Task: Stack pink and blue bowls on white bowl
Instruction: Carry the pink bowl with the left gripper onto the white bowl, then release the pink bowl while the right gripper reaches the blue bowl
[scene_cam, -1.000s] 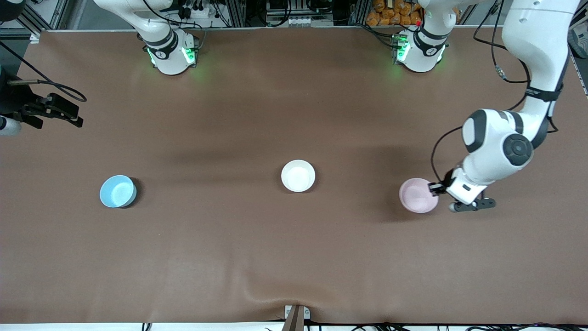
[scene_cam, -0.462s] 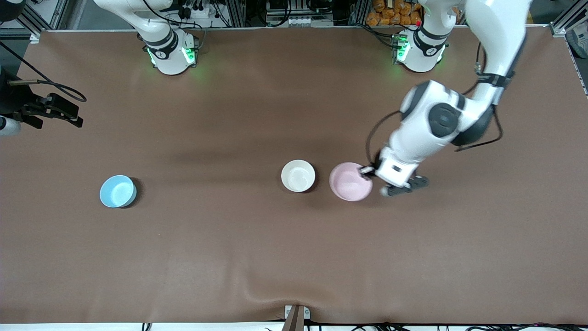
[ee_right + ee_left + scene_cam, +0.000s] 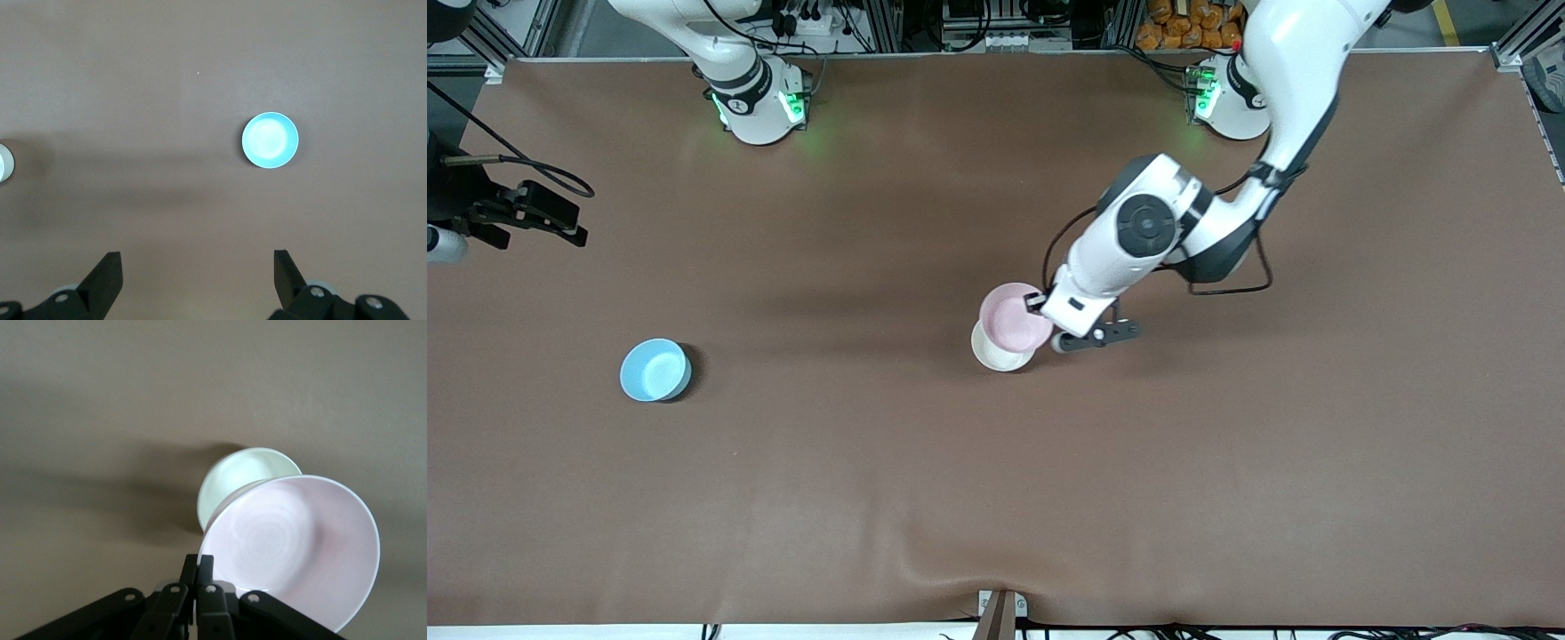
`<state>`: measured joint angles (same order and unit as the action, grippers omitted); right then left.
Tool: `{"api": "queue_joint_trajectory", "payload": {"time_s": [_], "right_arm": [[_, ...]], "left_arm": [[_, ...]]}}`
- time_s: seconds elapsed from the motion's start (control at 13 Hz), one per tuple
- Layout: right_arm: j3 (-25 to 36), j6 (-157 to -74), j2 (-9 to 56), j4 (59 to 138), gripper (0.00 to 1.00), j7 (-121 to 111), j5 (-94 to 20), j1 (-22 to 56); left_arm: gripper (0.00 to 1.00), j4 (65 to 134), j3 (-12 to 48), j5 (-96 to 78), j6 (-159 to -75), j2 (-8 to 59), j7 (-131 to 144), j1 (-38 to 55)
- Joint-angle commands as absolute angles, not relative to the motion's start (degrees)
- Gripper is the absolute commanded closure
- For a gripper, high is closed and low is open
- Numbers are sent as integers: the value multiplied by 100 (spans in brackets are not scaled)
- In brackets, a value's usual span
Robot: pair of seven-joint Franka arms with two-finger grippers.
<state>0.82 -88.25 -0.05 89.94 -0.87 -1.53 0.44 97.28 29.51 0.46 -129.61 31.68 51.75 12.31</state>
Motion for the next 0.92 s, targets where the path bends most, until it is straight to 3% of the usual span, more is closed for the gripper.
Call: {"api": "queue_joint_trajectory", "payload": {"time_s": [0.0, 0.85], "right_arm": [[106, -8789, 167, 8956, 0, -18, -158, 114], [141, -8833, 764, 8921, 0, -62, -194, -157]], "left_arm": [[100, 9440, 2752, 44, -12894, 3383, 5238, 1440], [100, 9404, 2417, 246, -13262, 3762, 5326, 1836]]}}
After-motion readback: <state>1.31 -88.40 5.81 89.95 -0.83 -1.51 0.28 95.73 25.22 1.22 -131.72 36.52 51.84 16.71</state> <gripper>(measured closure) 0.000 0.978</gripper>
